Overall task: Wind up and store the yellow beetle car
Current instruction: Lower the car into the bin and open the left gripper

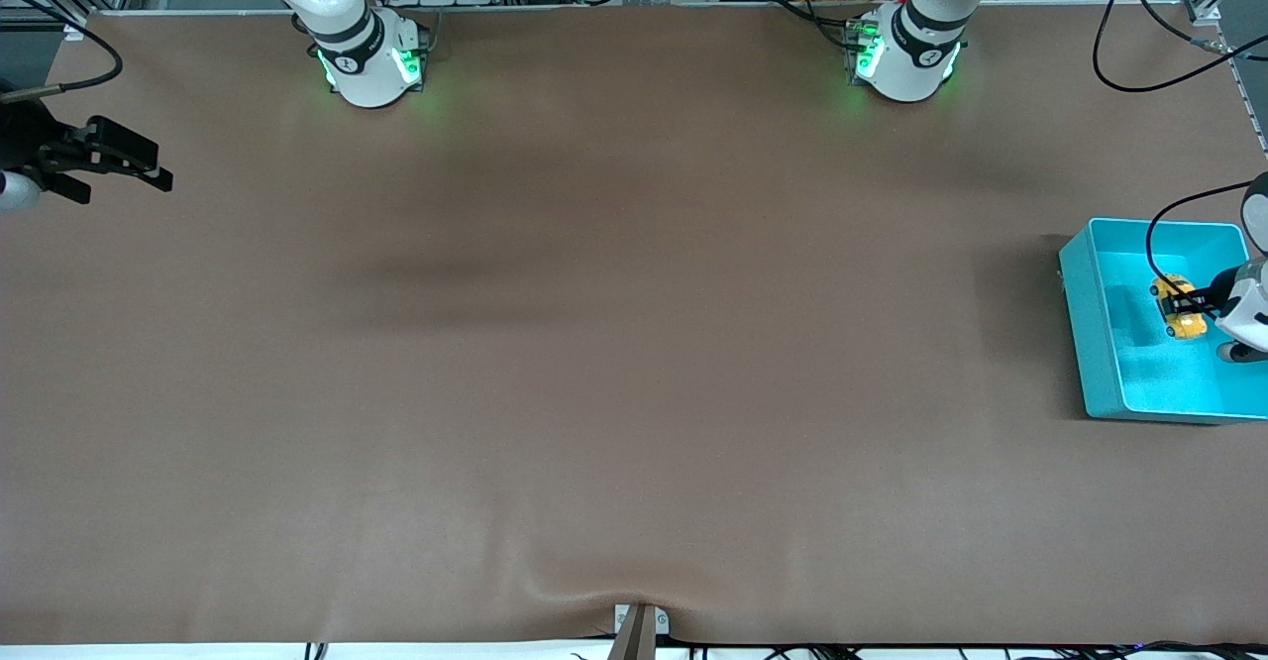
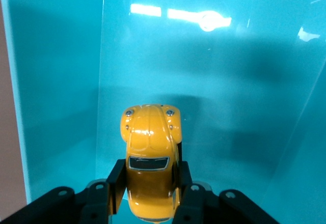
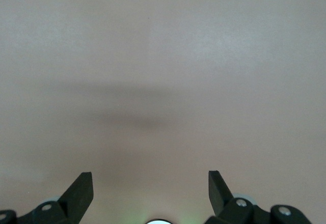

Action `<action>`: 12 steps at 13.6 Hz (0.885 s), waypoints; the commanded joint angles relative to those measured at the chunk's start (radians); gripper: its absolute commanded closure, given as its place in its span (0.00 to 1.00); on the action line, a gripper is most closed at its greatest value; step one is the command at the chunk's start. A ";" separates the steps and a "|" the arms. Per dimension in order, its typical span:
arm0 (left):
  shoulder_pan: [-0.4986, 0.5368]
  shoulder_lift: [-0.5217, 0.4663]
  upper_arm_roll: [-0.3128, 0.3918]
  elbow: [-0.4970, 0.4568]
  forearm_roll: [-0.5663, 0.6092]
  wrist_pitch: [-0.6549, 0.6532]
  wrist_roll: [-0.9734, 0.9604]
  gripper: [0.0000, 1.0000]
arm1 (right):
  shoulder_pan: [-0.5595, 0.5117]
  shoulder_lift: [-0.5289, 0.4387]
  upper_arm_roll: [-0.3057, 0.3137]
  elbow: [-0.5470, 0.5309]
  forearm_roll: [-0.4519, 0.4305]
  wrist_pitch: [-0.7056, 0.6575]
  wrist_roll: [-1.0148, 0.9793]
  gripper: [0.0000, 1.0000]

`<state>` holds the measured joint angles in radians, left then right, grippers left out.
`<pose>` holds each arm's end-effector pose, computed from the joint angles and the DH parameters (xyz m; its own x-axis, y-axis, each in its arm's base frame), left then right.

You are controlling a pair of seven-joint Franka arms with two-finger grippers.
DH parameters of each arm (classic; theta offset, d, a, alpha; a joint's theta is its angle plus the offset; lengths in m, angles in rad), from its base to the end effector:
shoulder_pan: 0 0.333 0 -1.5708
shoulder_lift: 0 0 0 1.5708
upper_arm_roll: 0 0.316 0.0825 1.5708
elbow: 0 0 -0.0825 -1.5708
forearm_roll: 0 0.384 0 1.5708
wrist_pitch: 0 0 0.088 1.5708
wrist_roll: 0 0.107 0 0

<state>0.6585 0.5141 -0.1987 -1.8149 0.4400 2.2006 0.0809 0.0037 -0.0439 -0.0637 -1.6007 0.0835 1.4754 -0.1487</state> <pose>0.5623 0.3042 0.2528 0.9793 0.1321 -0.1531 0.0982 -0.9726 -0.2108 0.5300 -0.0230 0.6268 0.9931 0.0964 -0.0674 0.0896 -0.9912 -0.0972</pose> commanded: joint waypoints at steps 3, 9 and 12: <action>0.007 0.037 -0.002 0.026 0.016 0.010 0.019 0.75 | 0.016 -0.013 -0.007 0.008 -0.013 -0.003 0.024 0.00; 0.007 0.072 -0.001 0.028 0.019 0.054 0.016 0.38 | 0.094 -0.011 -0.085 0.022 -0.019 -0.001 0.018 0.00; 0.003 0.060 -0.001 0.029 0.008 0.054 -0.006 0.00 | 0.133 -0.011 -0.125 0.024 -0.033 -0.003 0.015 0.00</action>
<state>0.6618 0.5806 -0.1986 -1.8009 0.4400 2.2556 0.0844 0.0883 -0.0440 -0.1453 -1.5813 0.0718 1.4777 -0.1478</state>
